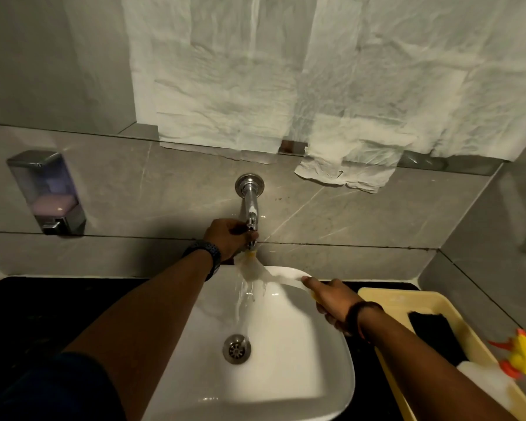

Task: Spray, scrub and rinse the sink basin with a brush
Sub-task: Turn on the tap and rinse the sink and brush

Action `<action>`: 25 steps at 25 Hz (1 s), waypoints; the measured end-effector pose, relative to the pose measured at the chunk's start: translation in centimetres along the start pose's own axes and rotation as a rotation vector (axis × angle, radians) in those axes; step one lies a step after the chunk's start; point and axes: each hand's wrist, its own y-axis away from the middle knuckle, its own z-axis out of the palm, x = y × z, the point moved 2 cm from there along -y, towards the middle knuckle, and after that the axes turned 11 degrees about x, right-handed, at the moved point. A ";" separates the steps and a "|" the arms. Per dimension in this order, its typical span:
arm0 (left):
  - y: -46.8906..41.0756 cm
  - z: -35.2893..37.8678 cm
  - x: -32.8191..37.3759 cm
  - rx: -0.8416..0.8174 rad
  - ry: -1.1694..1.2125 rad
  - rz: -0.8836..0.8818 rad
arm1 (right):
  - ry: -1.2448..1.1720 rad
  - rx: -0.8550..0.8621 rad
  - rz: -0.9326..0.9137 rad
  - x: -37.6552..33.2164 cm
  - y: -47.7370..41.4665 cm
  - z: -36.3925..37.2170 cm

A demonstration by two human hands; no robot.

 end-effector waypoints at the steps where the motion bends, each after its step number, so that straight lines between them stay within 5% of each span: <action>1: 0.0 0.0 -0.1 0.004 0.005 -0.007 | -0.075 -0.108 0.145 -0.3 0.4 0.3; 5: 0.3 0.0 0.0 0.025 -0.034 -0.022 | -0.057 -0.242 0.232 -1.5 1.5 0.9; 7: 0.2 0.1 -0.2 0.025 -0.029 -0.015 | -0.005 -0.069 0.022 -1.9 1.5 0.9; 10: -0.1 0.1 -0.4 0.019 -0.037 0.008 | 0.509 0.317 -0.453 -2.0 2.1 0.9; 13: -0.3 0.2 -0.6 0.013 -0.016 0.018 | 0.795 0.480 -0.682 -2.4 2.5 1.6; 16: -0.3 0.3 -0.7 0.022 -0.005 0.001 | 0.624 0.431 -0.504 -2.4 2.3 1.8; 20: -0.3 0.2 -0.9 0.018 0.011 -0.033 | -0.061 -0.049 0.132 -1.5 1.7 1.6; 25: -0.3 0.2 -0.7 0.011 0.009 0.006 | -0.119 -0.226 0.277 0.5 1.1 0.6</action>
